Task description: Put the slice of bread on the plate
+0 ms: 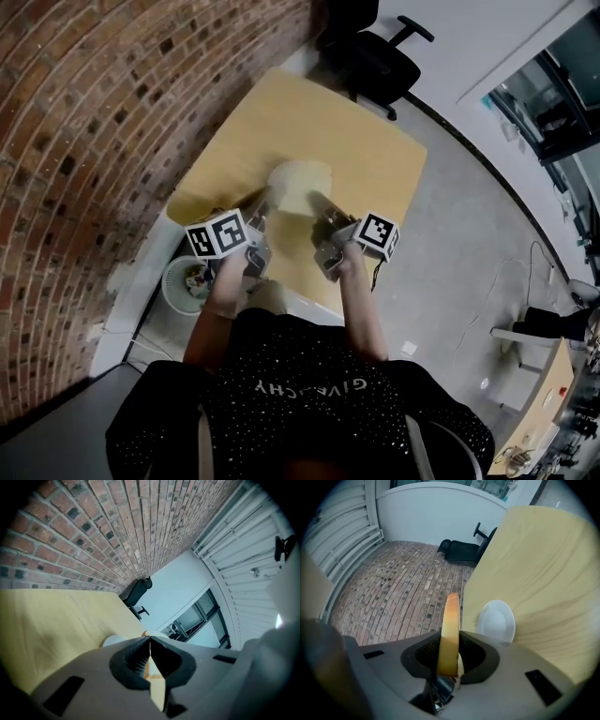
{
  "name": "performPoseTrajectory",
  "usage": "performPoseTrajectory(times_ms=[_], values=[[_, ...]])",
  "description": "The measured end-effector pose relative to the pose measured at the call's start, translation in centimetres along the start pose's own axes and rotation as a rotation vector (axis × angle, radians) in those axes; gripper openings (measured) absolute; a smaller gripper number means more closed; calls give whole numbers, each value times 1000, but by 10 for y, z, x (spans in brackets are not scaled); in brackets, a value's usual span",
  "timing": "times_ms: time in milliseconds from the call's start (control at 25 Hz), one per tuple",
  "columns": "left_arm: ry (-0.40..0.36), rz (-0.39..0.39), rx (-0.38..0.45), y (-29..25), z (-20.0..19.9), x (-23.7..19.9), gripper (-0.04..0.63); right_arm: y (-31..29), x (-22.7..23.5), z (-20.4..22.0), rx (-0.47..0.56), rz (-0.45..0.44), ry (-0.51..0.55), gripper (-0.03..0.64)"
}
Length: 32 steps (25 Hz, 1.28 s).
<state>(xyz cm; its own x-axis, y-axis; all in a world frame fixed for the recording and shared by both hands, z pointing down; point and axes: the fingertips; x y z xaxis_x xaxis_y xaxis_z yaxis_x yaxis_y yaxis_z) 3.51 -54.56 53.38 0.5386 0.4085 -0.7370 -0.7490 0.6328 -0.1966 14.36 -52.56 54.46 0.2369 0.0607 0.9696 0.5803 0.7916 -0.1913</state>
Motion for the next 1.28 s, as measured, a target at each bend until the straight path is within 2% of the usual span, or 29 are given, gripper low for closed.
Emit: performPoseTrajectory(times_ms=[360, 720, 880, 1200, 1240, 1280], values=[[42, -35, -53, -33, -9, -54, 12, -61, 44, -8, -74, 150, 45, 100], [72, -49, -54, -39, -8, -69, 12, -77, 63, -4, -126, 247, 92, 100], [77, -54, -46, -34, -8, -69, 12, -77, 73, -3, -145, 335, 149, 109], [81, -59, -38, -25, -14, -59, 12, -66, 63, -18, -61, 480, 338, 474], [79, -60, -36, -25, -15, -57, 12, -63, 60, -19, -45, 488, 334, 506], [77, -60, -33, -25, -16, -54, 12, -59, 58, -20, -33, 497, 331, 511]])
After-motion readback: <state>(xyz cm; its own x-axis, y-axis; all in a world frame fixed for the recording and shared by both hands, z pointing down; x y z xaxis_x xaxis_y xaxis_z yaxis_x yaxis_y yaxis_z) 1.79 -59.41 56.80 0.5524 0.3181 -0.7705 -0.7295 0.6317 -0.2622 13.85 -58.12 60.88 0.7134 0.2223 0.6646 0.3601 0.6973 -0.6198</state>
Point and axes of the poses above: the fingertips, and each gripper's own axes: y backward along the fingers, x to its right, z out of its underside, and after that the axes turned 4 degrees about -y, right-handed
